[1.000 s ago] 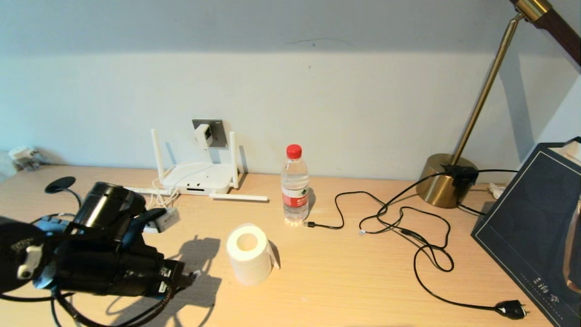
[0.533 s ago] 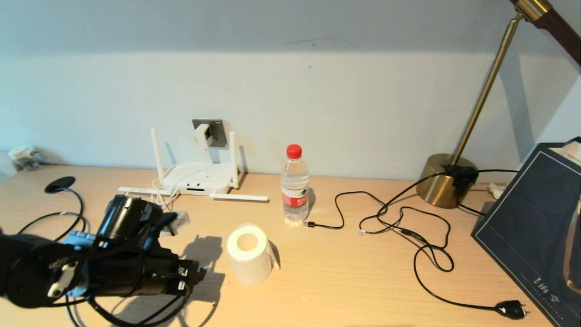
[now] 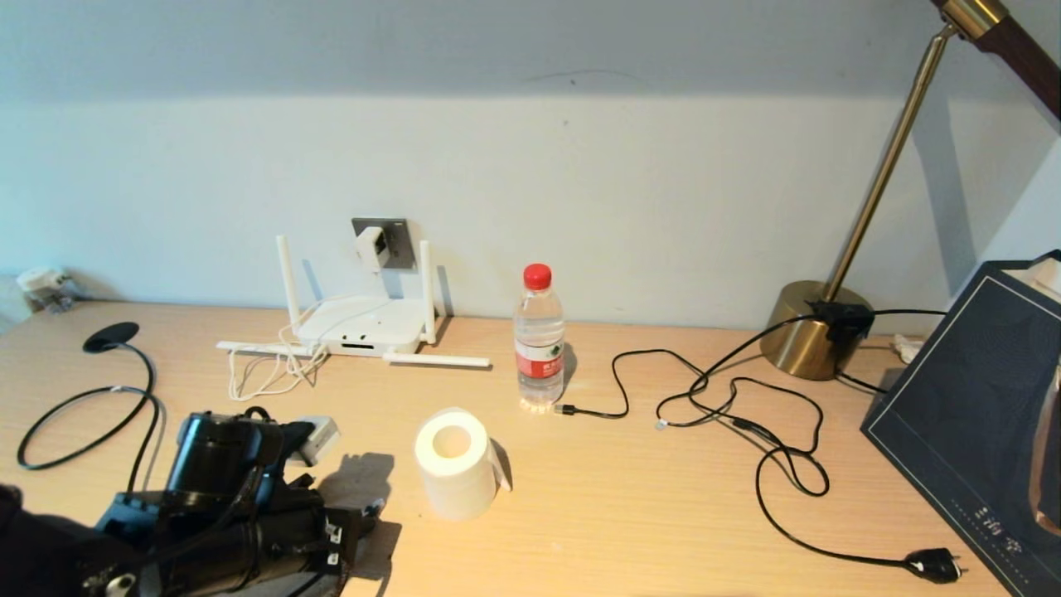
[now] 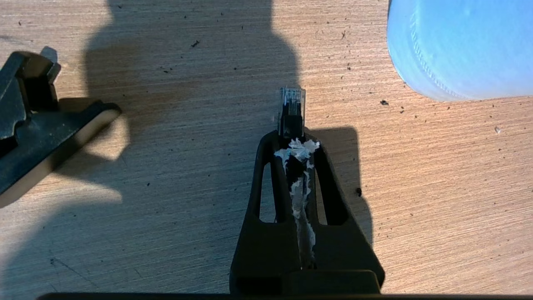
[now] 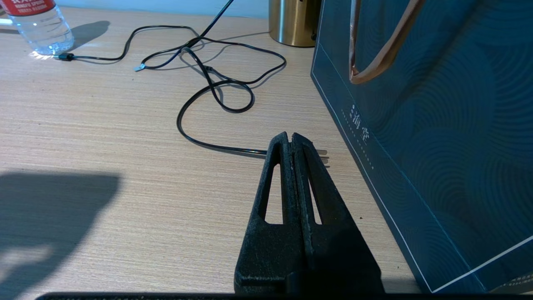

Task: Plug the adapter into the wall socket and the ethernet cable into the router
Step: Align cable and router interface

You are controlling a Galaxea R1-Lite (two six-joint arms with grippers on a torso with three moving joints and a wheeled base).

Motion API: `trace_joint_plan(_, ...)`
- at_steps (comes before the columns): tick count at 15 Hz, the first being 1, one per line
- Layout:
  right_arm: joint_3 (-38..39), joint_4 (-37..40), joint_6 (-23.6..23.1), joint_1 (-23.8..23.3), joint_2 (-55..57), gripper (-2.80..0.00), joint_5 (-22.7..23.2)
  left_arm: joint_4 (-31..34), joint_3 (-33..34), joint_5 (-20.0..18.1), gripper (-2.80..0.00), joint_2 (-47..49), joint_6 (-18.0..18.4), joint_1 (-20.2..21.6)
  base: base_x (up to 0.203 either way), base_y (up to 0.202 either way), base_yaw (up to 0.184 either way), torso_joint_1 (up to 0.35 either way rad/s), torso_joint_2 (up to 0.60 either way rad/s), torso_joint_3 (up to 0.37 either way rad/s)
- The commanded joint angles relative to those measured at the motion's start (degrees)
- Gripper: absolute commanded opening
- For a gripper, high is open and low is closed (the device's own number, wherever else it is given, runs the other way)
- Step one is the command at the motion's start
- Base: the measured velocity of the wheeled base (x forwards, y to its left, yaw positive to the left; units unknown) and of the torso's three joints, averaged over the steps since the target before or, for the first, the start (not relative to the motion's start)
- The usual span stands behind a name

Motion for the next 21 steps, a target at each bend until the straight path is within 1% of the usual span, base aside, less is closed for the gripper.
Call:
trace_joint_plan(1, 0.0, 0.0, 0.0, 0.0, 0.0, -2.80, 0.0, -5.4, 3.8, 0.0, -2.80, 0.8, 0.0, -0.4, 0.000, 0.000, 0.000, 0.000, 0.00, 0.000)
trace_joint_plan(4, 0.0, 0.0, 0.1, 0.0, 0.0, -2.80, 0.0, -14.0, 7.6, 0.7, -2.80, 3.6, 1.2, -1.0, 0.000, 0.000, 0.000, 0.000, 0.00, 0.000)
trace_joint_plan(6, 0.0, 0.0, 0.0, 0.0, 0.1, -2.80, 0.0, -21.1, 10.7, 1.5, -2.80, 6.2, 1.5, -1.2, 0.000, 0.000, 0.000, 0.000, 0.00, 0.000)
trace_joint_plan(8, 0.0, 0.0, 0.0, 0.0, 0.0, -2.80, 0.0, -30.8, 14.5, 1.7, -2.80, 10.6, 1.5, -1.2, 0.000, 0.000, 0.000, 0.000, 0.00, 0.000)
trace_joint_plan(10, 0.0, 0.0, 0.0, 0.0, 0.1, -2.80, 0.0, -42.6, 18.2, 2.2, -2.80, 16.4, 1.5, -1.3, 0.000, 0.000, 0.000, 0.000, 0.00, 0.000)
trace_joint_plan(12, 0.0, 0.0, 0.0, 0.0, 0.0, -2.80, 0.0, -53.6, 21.0, 4.4, -2.80, 23.8, 1.6, -1.5, 0.000, 0.000, 0.000, 0.000, 0.00, 0.000)
trace_joint_plan(14, 0.0, 0.0, 0.0, 0.0, 0.1, -2.80, 0.0, -58.3, 22.3, 7.1, -2.80, 28.1, 1.7, -2.2, 0.000, 0.000, 0.000, 0.000, 0.00, 0.000)
trace_joint_plan(16, 0.0, 0.0, 0.0, 0.0, 0.0, -2.80, 0.0, -58.5, 22.0, 7.3, -2.80, 28.1, 2.8, -2.3, 0.000, 0.000, 0.000, 0.000, 0.00, 0.000)
trace_joint_plan(17, 0.0, 0.0, 0.0, 0.0, 0.0, -2.80, 0.0, -58.5, 21.5, 7.7, -2.80, 28.3, 4.5, -2.3, 0.000, 0.000, 0.000, 0.000, 0.00, 0.000)
trace_joint_plan(18, 0.0, 0.0, 0.0, 0.0, 0.0, -2.80, 0.0, -58.5, 21.4, 8.3, -2.80, 28.6, 5.3, -2.4, 0.000, 0.000, 0.000, 0.000, 0.00, 0.000)
trace_joint_plan(21, 0.0, 0.0, 0.1, 0.0, 0.1, -2.80, 0.0, -58.5, 21.5, 8.7, -2.80, 28.7, 5.5, -2.4, 0.000, 0.000, 0.000, 0.000, 0.00, 0.000)
